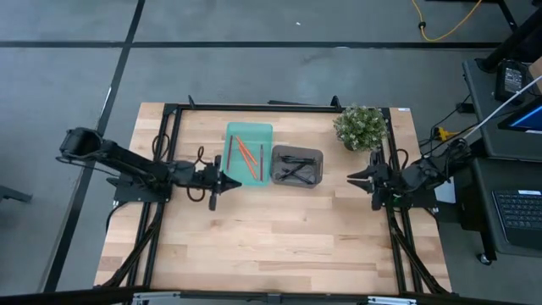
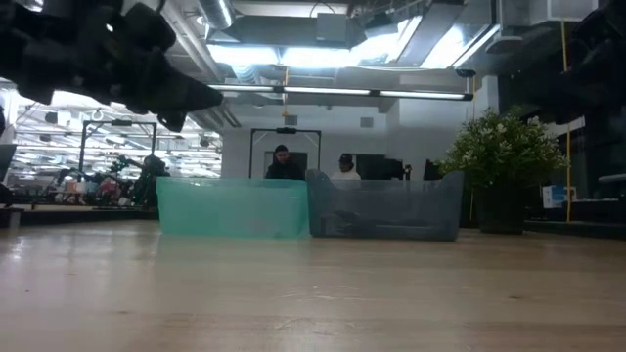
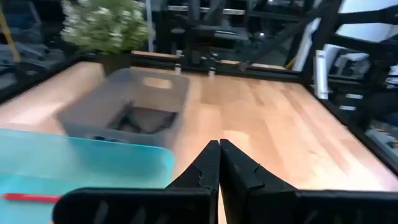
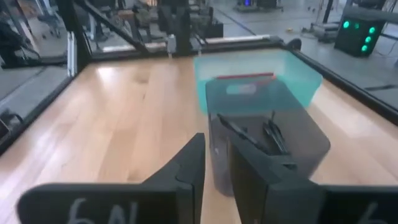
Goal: Sort pens & pencils
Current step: Return to Home Position
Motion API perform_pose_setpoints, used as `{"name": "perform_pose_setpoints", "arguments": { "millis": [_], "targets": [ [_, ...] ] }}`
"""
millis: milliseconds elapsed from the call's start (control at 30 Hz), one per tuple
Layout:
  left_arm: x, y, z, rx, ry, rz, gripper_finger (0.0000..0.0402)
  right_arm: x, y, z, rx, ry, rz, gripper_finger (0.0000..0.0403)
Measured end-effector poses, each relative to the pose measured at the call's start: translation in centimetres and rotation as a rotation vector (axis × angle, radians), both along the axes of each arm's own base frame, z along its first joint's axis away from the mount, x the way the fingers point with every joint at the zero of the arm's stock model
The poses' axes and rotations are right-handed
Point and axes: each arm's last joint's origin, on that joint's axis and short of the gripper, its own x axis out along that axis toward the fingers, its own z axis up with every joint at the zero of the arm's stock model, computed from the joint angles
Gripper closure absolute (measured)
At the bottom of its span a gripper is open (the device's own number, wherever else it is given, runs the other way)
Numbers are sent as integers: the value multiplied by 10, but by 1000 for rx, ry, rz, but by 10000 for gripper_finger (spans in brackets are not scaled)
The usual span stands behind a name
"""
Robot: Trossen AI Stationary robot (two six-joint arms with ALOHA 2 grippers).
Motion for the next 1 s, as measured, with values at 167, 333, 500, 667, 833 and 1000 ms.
{"name": "perform_pose_setpoints", "arguments": {
  "millis": [167,333,500,667,833,1000],
  "targets": [
    [-2,18,4,-4,-6,-7,401,0,0,2,0,-14,19,334],
    [-17,30,-1,-17,-25,-2,401,0,0,1,-3,-13,20,334],
    [-35,31,-14,-40,-74,11,401,0,0,2,-25,-18,24,334],
    [-36,31,-19,-20,-28,5,401,0,0,2,-16,-16,22,334],
    [-37,33,-26,-13,38,57,401,0,0,2,-15,-18,22,334],
    [-37,34,-27,-24,52,92,401,0,0,2,-14,-18,23,334]
  ]
}}
